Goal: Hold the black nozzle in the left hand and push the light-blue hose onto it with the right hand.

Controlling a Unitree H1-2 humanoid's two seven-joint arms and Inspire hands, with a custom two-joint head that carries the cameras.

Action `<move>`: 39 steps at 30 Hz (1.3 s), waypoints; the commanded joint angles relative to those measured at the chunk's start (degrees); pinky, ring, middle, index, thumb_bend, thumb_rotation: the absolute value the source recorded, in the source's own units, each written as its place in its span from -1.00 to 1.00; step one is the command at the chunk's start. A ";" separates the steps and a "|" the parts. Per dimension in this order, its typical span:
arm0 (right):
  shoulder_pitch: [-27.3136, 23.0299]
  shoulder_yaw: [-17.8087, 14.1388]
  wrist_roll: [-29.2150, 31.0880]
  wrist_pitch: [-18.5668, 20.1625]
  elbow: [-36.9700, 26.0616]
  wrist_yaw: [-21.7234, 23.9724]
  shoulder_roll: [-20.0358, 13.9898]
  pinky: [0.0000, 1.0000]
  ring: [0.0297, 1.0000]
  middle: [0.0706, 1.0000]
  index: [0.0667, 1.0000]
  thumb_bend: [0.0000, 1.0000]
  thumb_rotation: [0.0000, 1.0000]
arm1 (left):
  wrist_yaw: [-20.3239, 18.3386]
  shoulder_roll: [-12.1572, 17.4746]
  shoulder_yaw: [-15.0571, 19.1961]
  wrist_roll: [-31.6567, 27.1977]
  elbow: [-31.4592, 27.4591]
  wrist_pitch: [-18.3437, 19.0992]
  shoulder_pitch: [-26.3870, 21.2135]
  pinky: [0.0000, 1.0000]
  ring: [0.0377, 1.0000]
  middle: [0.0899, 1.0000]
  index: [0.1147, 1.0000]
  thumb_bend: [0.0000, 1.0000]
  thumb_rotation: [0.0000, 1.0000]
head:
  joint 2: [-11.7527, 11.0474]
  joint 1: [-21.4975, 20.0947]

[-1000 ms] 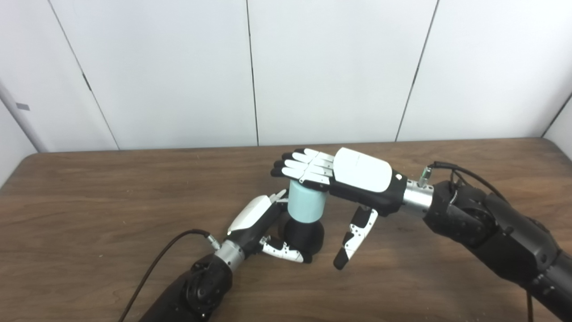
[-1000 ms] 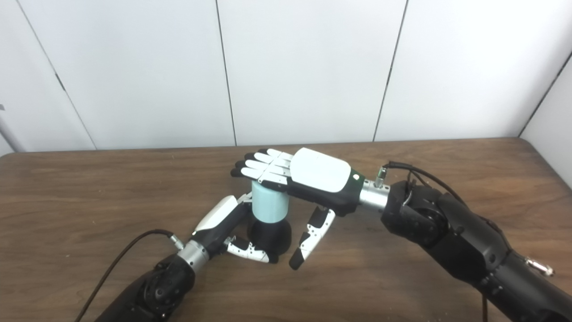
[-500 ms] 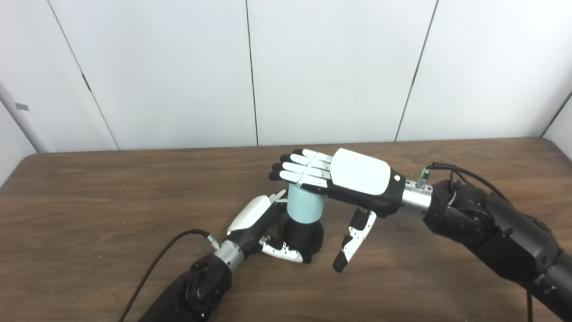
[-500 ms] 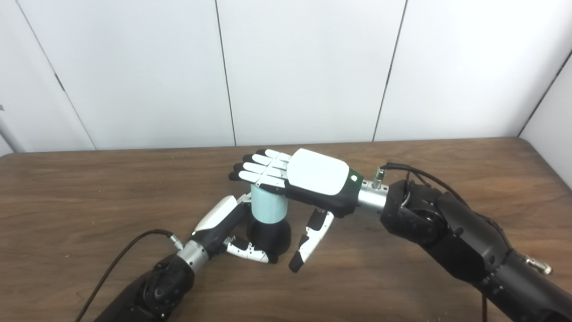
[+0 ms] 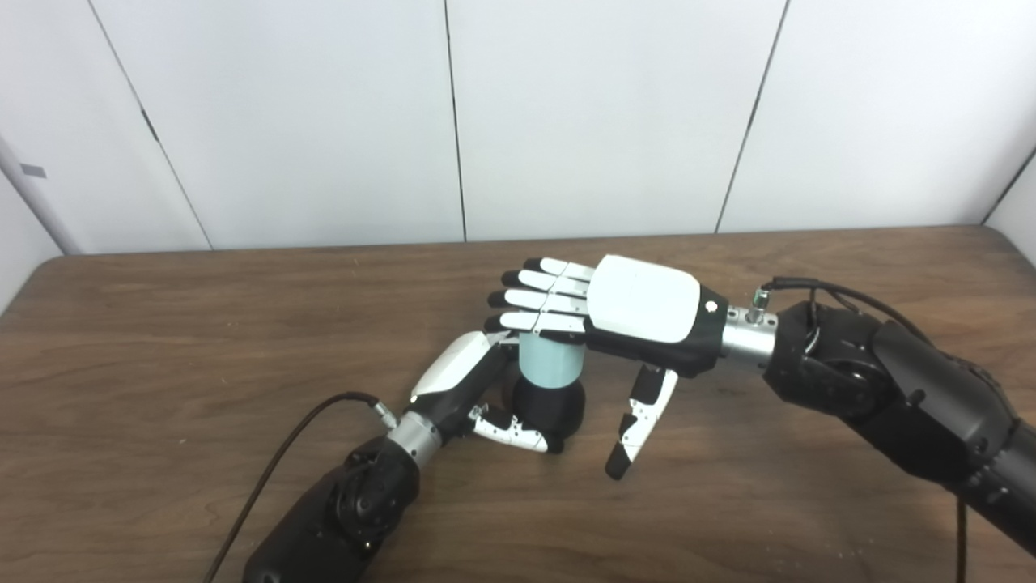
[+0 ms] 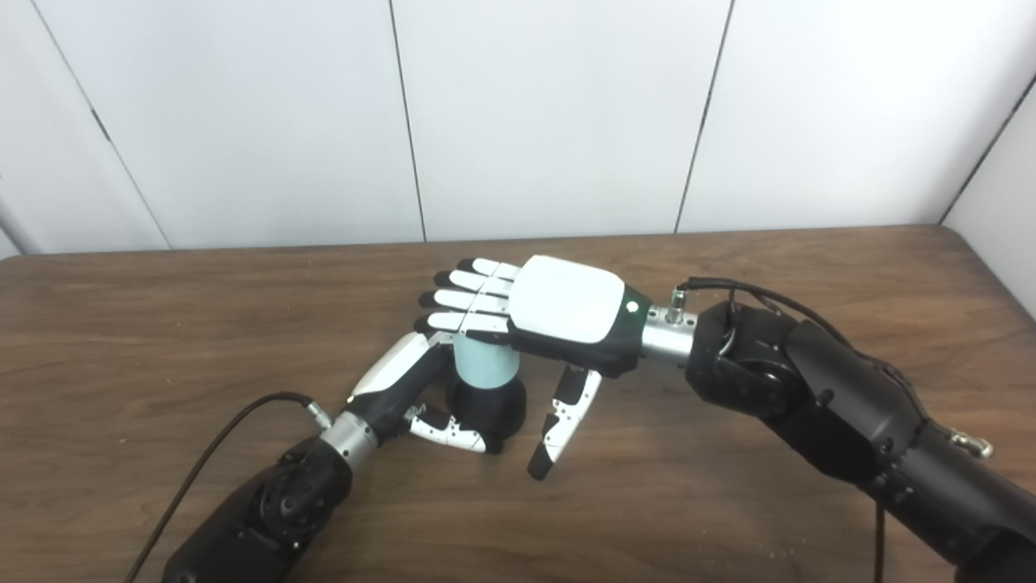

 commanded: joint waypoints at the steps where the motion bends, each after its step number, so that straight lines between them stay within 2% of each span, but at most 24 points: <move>1: 1.20 1.94 -1.52 -1.23 -0.28 4.34 -0.42 1.00 1.00 0.96 0.87 0.78 0.51 | -7.48 1.78 -3.81 4.19 3.36 4.84 5.05 1.00 1.00 0.53 -0.17 0.04 -0.84 | 0.00 -0.06; 9: 1.30 1.38 -0.27 -1.24 -0.09 4.07 -0.13 1.00 1.00 0.99 0.93 0.78 0.51 | -7.46 1.79 -3.87 4.27 3.52 4.81 5.09 1.00 1.00 0.53 -0.17 0.04 -0.84 | -0.04 -0.11; 16: 2.31 0.38 -1.56 -1.23 -0.54 1.27 0.03 1.00 1.00 1.00 1.00 0.82 0.49 | -7.51 1.79 -3.88 4.39 3.03 5.19 5.18 1.00 1.00 0.53 -0.17 0.04 -0.84 | -0.02 -0.11; 24: 2.49 1.34 -5.37 -1.24 -0.13 -7.12 -0.16 1.00 1.00 1.00 1.00 0.88 0.50 | -7.47 1.74 -3.94 4.41 3.22 5.11 5.13 1.00 1.00 0.53 -0.17 0.04 -0.84 | -0.03 -0.08; 29: 2.35 1.58 -6.74 -1.23 0.21 -14.36 -0.08 1.00 1.00 1.00 1.00 0.88 0.51 | -7.41 1.67 -3.99 4.41 3.51 4.86 5.00 1.00 1.00 0.53 -0.17 0.04 -0.84 | -0.11 -0.11; 34: 3.04 0.65 -6.15 -1.25 -0.02 -16.82 0.62 1.00 1.00 1.00 1.00 0.89 0.52 | -7.40 1.65 -4.00 4.28 3.85 4.63 4.87 1.00 1.00 0.53 -0.17 0.04 -0.84 | -0.13 -0.06; 39: 4.42 -2.11 -4.22 -1.25 -1.14 -17.57 2.21 1.00 1.00 1.00 1.00 0.91 0.53 | -7.46 1.64 -4.00 4.23 3.71 4.68 4.87 1.00 1.00 0.53 -0.17 0.04 -0.84 | -0.02 -0.03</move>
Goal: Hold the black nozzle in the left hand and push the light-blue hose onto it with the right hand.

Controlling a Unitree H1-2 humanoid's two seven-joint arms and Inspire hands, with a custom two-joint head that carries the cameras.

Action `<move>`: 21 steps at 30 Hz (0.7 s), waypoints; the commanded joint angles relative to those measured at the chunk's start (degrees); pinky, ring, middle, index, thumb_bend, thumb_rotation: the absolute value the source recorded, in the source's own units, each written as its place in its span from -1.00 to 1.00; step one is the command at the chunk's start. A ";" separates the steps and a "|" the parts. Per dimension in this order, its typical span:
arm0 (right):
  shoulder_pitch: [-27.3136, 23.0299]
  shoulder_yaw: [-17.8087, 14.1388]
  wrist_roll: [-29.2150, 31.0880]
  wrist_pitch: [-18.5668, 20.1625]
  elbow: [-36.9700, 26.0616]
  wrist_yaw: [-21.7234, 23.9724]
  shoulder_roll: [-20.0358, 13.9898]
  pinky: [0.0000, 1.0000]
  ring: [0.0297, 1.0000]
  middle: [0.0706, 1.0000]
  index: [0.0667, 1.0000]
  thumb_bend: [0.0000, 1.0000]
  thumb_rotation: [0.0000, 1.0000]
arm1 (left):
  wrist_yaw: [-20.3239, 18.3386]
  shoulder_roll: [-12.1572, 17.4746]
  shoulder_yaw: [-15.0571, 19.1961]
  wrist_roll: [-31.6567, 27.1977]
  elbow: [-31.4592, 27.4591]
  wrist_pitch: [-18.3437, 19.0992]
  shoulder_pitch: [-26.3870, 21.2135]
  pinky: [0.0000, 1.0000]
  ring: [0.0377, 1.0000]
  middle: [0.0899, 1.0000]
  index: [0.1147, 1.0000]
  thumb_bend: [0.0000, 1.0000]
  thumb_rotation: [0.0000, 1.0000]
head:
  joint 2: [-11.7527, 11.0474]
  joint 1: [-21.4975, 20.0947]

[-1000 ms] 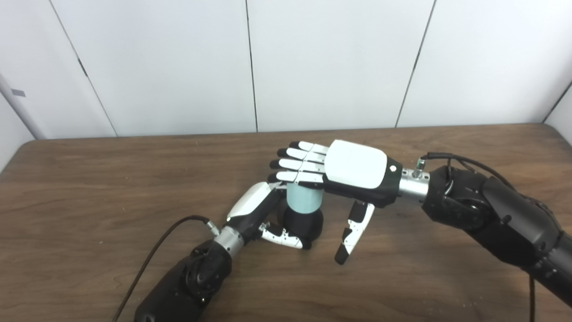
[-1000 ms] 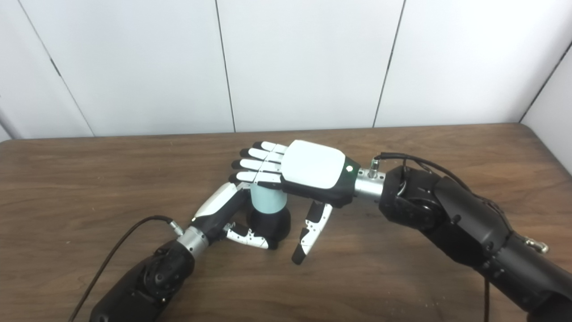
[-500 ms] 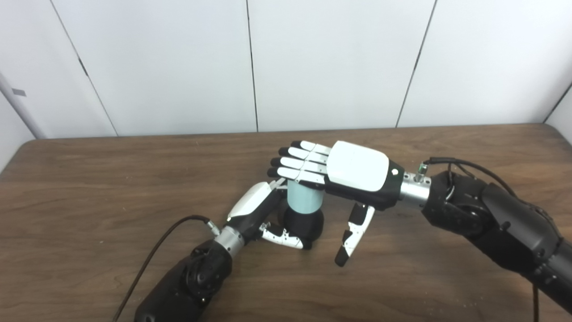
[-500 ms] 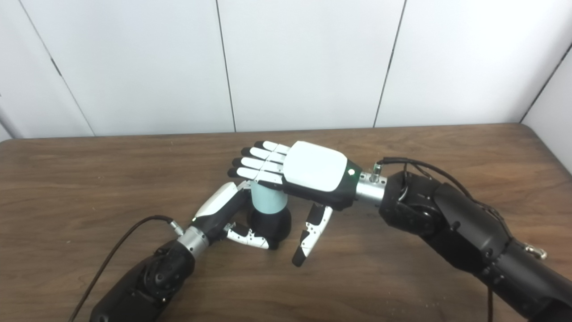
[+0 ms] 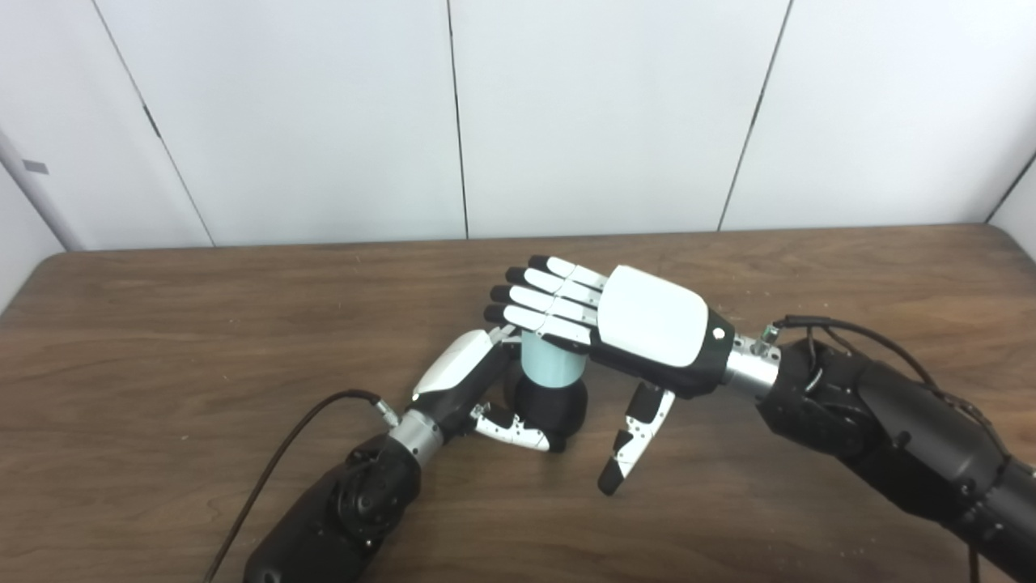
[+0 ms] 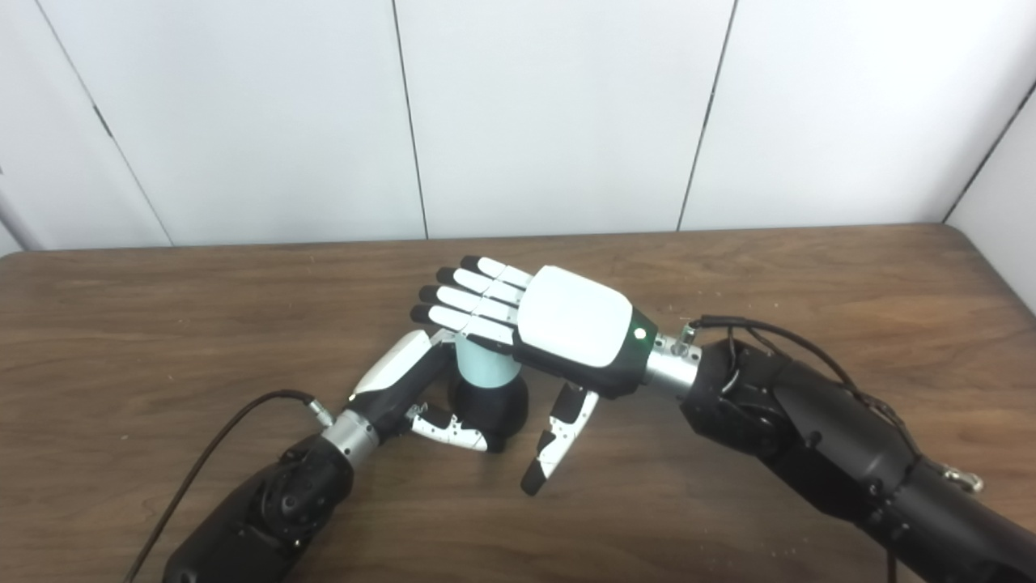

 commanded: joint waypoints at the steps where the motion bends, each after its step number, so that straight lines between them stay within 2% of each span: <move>1: -0.63 -2.54 1.91 -1.32 -2.29 -2.18 0.58 1.00 1.00 1.00 1.00 0.93 0.51 | -7.23 1.65 -3.81 4.21 4.09 4.42 4.85 1.00 1.00 0.53 -0.17 0.04 -0.84 | 0.09 -0.05; 4: -0.41 -3.78 0.73 -1.32 -3.08 -4.14 1.23 1.00 1.00 1.00 1.00 0.95 0.46 | -7.28 1.65 -3.80 4.14 4.16 4.43 4.84 1.00 1.00 0.53 -0.17 0.04 -0.84 | 0.09 -0.10; 8: -1.88 -4.25 -3.31 -1.32 -3.15 -9.67 1.27 1.00 1.00 1.00 1.00 0.92 0.46 | -7.35 1.65 -3.80 4.10 4.10 4.50 4.84 1.00 1.00 0.53 -0.17 0.04 -0.84 | -0.01 -0.09; 15: -2.20 -7.30 -3.61 -1.31 -4.41 -10.34 2.52 1.00 1.00 1.00 1.00 0.90 0.49 | -7.24 1.71 -4.07 4.59 4.13 4.42 4.72 1.00 1.00 0.53 -0.17 0.04 -0.84 | -0.03 -0.03; 21: -2.26 -7.85 -3.20 -1.32 -4.55 -10.71 2.46 1.00 1.00 1.00 1.00 0.93 0.53 | -7.40 1.69 -4.09 4.48 4.14 4.59 4.65 1.00 1.00 0.54 -0.17 0.04 -0.84 | 0.00 -0.04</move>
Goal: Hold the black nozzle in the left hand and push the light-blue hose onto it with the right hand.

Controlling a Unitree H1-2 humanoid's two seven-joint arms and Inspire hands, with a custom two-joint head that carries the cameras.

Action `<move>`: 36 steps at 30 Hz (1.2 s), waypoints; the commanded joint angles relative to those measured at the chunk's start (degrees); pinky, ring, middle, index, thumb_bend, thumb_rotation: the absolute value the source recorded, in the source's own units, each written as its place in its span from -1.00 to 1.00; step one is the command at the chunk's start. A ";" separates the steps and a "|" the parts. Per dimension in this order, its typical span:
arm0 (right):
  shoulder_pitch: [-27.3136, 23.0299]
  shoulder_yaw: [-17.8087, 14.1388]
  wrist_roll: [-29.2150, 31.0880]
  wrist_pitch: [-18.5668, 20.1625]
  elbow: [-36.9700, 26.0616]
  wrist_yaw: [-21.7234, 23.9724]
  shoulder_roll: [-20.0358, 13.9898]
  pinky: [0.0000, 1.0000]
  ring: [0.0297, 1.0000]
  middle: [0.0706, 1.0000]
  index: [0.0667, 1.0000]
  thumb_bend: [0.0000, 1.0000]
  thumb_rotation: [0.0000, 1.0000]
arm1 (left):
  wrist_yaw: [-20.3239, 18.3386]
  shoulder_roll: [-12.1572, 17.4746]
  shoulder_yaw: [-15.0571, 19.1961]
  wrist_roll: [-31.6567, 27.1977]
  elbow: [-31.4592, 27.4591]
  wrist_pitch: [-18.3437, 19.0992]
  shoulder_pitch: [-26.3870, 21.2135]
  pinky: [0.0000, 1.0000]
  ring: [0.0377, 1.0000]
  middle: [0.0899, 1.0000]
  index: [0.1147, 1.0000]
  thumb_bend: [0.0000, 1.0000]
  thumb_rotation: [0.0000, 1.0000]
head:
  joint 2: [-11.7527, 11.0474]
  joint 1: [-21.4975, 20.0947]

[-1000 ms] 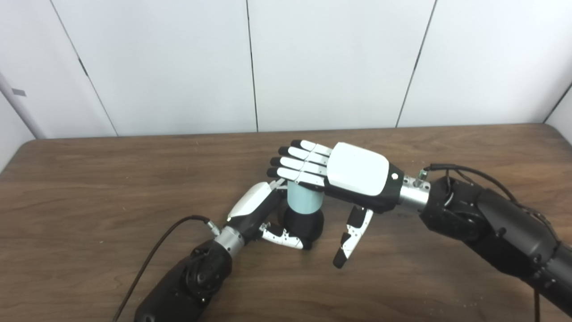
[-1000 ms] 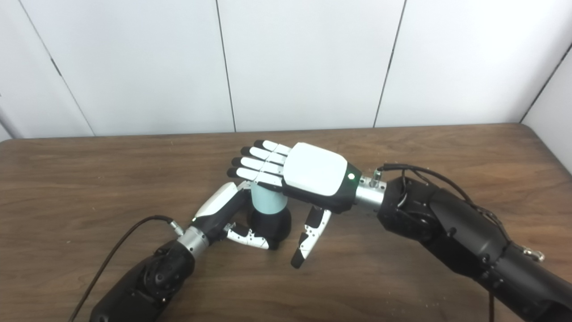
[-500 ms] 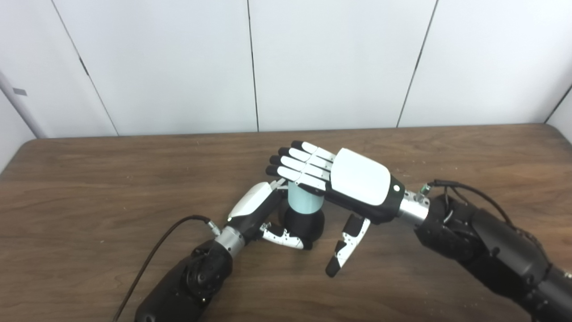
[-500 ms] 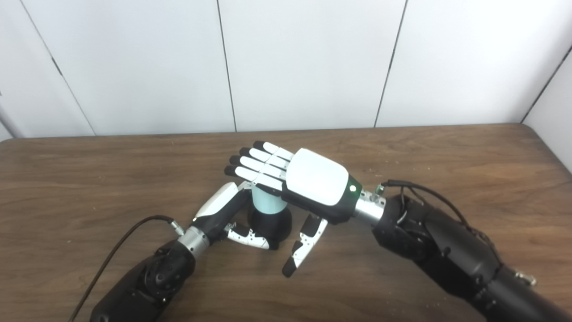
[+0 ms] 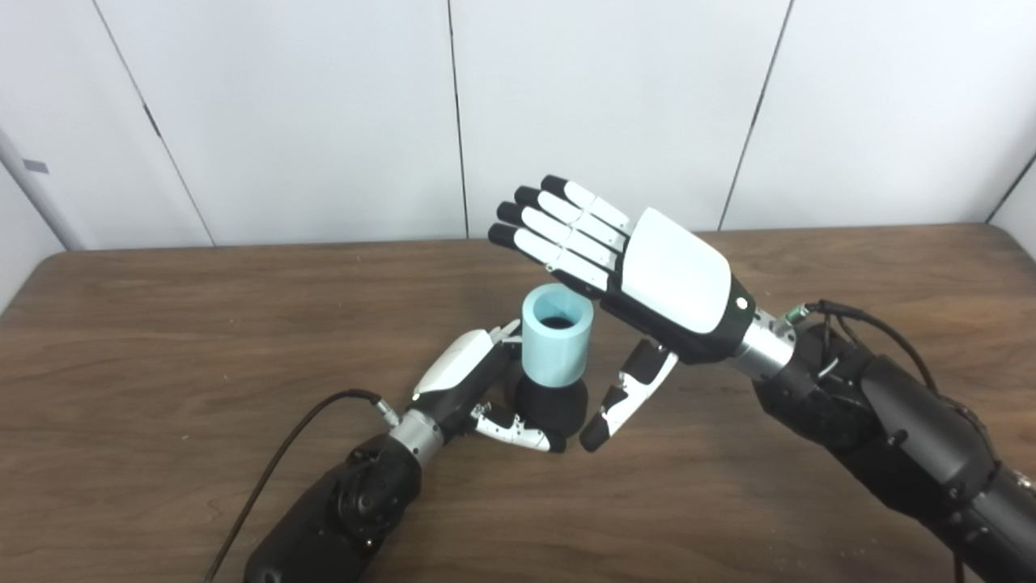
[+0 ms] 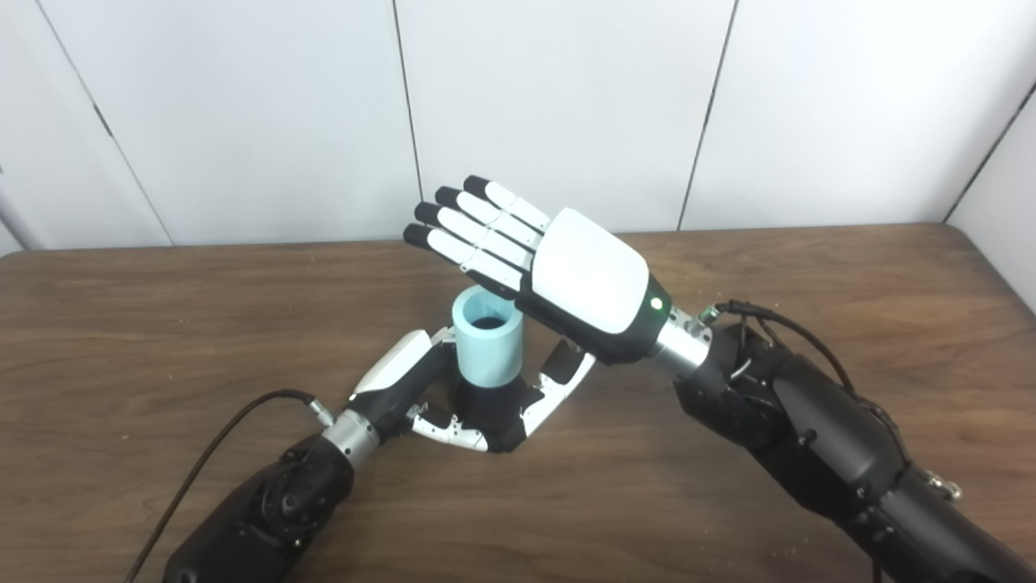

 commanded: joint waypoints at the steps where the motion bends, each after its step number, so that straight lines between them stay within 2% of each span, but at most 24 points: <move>1: -2.46 -1.61 0.97 -0.89 -1.75 -1.87 -0.47 1.00 1.00 1.00 1.00 0.94 0.53 | -7.43 1.70 -3.96 4.40 4.06 4.61 4.75 1.00 1.00 0.54 -0.17 0.04 -0.84 | 0.10 -0.02; 6: -0.93 -3.61 5.75 -0.88 -1.35 0.55 0.64 1.00 1.00 1.00 1.00 0.91 0.53 | -7.68 1.72 -3.81 4.09 3.79 4.91 4.81 1.00 1.00 0.54 -0.17 0.04 -0.84 | 0.15 -0.07; 10: 3.34 -7.30 14.22 0.38 -1.56 5.54 3.73 1.00 1.00 1.00 1.00 0.94 0.52 | -7.80 1.71 -3.72 3.86 3.67 4.98 4.86 1.00 1.00 0.54 -0.17 0.04 -0.84 | 0.15 -0.07; 12: 5.08 -9.28 16.16 0.99 -1.27 7.24 5.14 1.00 1.00 1.00 1.00 0.94 0.53 | -7.81 1.68 -3.71 3.78 3.63 4.95 4.92 1.00 1.00 0.54 -0.17 0.04 -0.84 | 0.23 -0.06; 18: 7.12 -14.11 12.88 -0.19 -0.35 10.09 6.72 1.00 1.00 1.00 1.00 0.92 0.55 | -8.00 1.77 -3.84 3.93 3.08 5.28 5.04 1.00 1.00 0.54 -0.17 0.04 -0.84 | 0.28 0.07; 26: 7.43 -15.81 11.62 -0.84 1.01 9.73 7.57 1.00 1.00 1.00 1.00 0.88 0.61 | -8.82 2.03 -3.89 3.32 2.68 4.83 4.96 1.00 1.00 0.55 -0.15 0.04 -0.84 | 0.40 0.20; 27: 7.48 -15.89 11.70 -0.84 1.11 9.85 7.57 1.00 1.00 1.00 1.00 0.88 0.61 | -8.93 2.08 -3.88 3.20 2.61 4.67 4.96 1.00 1.00 0.57 0.09 0.48 -0.63 | 0.47 0.29; 28: 7.52 -15.86 11.65 -0.85 1.27 9.88 7.51 1.00 1.00 1.00 1.00 0.88 0.61 | -9.10 2.17 -3.78 2.91 2.51 4.41 4.91 1.00 1.00 0.58 0.21 0.71 -0.52 | 0.42 0.35; 29: 7.57 -15.74 11.40 -0.86 1.42 9.78 7.40 1.00 1.00 1.00 1.00 0.87 0.61 | -9.20 2.31 -3.56 2.50 2.46 3.95 4.89 1.00 1.00 0.64 0.43 0.88 -0.38 | 0.42 0.35; 30: 7.60 -15.63 11.20 -0.87 1.52 9.68 7.31 1.00 1.00 1.00 1.00 0.87 0.61 | -9.32 2.37 -3.34 2.28 2.43 3.64 4.90 1.00 1.00 0.73 0.60 0.94 -0.30 | 0.42 0.35; 33: 7.76 -15.35 10.04 -0.86 1.57 9.37 7.18 1.00 1.00 1.00 1.00 0.88 0.61 | -8.48 2.42 -2.71 2.67 2.90 1.76 5.23 1.00 1.00 0.94 0.92 1.00 -0.14 | 0.39 0.17; 36: 7.71 -14.93 9.74 -0.87 1.52 9.14 7.09 1.00 1.00 1.00 1.00 0.88 0.60 | -6.89 2.25 -2.39 4.31 3.73 -0.14 5.35 1.00 1.00 0.99 0.99 1.00 -0.10 | 0.39 0.17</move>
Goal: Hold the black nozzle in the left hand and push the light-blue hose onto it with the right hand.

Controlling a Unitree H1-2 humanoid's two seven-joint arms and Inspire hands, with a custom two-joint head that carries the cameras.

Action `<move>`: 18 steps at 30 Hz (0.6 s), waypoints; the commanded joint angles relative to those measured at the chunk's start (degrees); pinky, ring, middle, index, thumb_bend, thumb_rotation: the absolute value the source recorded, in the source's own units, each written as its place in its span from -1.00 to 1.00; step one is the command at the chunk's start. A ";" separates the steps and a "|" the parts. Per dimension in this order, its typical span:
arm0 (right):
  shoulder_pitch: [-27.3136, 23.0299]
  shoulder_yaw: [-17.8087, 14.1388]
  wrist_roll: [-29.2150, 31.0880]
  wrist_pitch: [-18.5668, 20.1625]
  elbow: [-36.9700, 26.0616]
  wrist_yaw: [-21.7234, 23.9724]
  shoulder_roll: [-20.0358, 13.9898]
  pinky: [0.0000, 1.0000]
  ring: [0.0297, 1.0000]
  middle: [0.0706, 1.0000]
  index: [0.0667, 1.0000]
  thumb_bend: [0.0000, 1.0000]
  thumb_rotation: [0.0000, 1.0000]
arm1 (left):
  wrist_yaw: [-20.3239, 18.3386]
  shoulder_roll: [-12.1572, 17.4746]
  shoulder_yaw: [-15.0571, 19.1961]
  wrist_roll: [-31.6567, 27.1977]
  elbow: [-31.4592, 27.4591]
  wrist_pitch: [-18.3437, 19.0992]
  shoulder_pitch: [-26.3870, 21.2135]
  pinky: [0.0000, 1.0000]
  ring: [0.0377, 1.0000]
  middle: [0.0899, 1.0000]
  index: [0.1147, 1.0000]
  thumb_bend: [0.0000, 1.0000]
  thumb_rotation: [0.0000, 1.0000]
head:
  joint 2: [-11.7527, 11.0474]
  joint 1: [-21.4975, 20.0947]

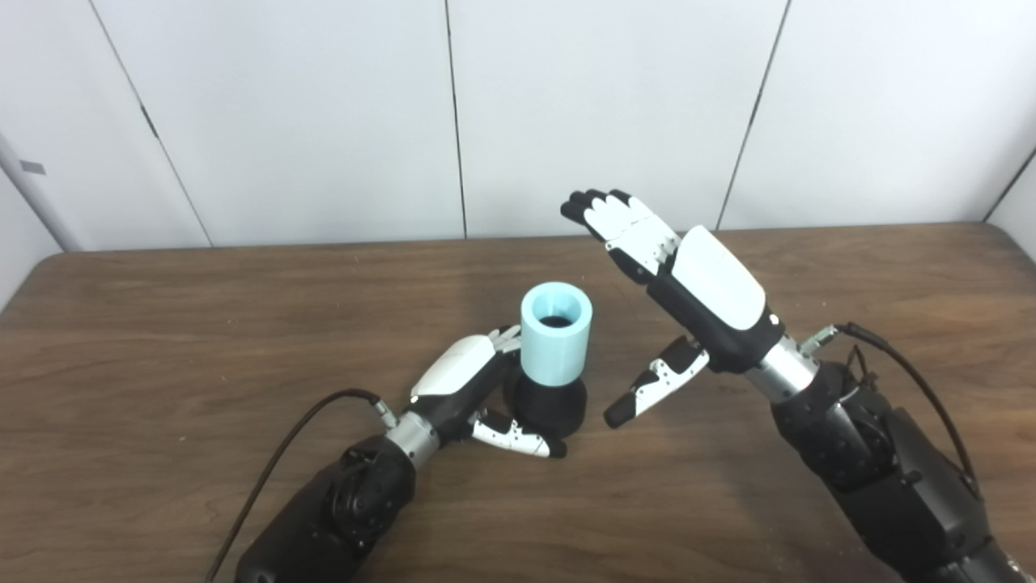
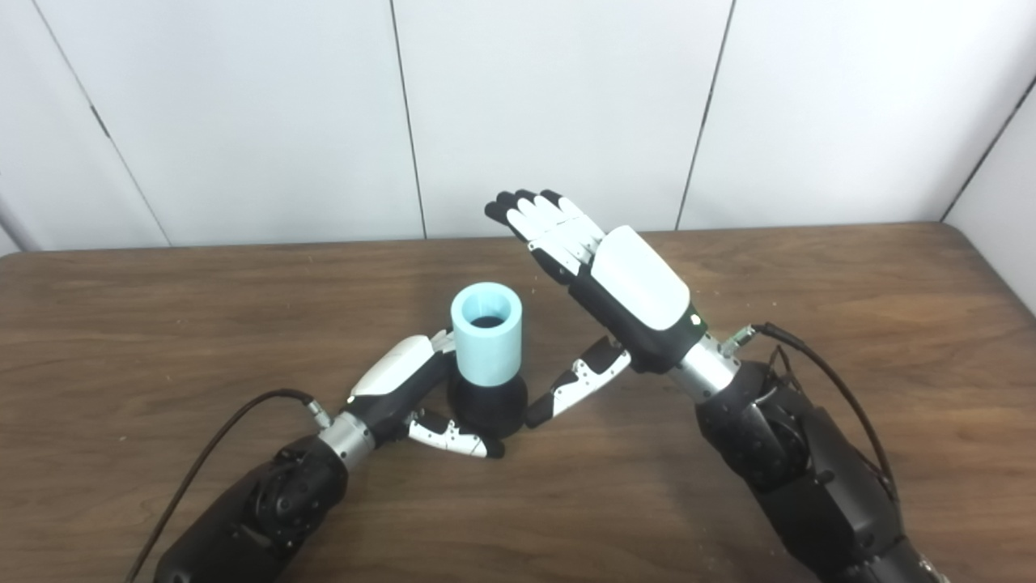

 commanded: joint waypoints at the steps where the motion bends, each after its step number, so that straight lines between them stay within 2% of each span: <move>1: -1.95 -0.59 0.15 -1.57 -1.05 -1.81 -0.62 1.00 1.00 1.00 1.00 0.88 0.60 | -4.59 0.95 -2.18 1.29 4.52 1.07 4.87 1.00 1.00 1.00 1.00 1.00 -0.10 | -0.01 0.12; 8: -1.24 -0.33 0.94 -1.57 -1.13 -2.64 -0.47 1.00 1.00 1.00 1.00 0.88 0.61 | -1.14 0.02 0.50 2.92 4.81 -2.59 5.80 1.00 1.00 1.00 1.00 1.00 -0.10 | -0.01 0.12; 12: -0.54 0.48 0.88 -1.58 -0.53 -4.31 -0.27 1.00 1.00 1.00 1.00 0.88 0.61 | 3.20 -0.40 2.21 3.83 6.55 -7.69 6.03 1.00 1.00 1.00 1.00 1.00 -0.10 | 0.13 0.28; 18: 0.42 0.55 1.89 -1.58 0.33 -6.28 -0.82 1.00 1.00 1.00 1.00 0.88 0.61 | 6.73 -1.21 5.24 4.01 8.54 -13.42 5.91 1.00 1.00 1.00 1.00 1.00 -0.07 | 0.03 0.57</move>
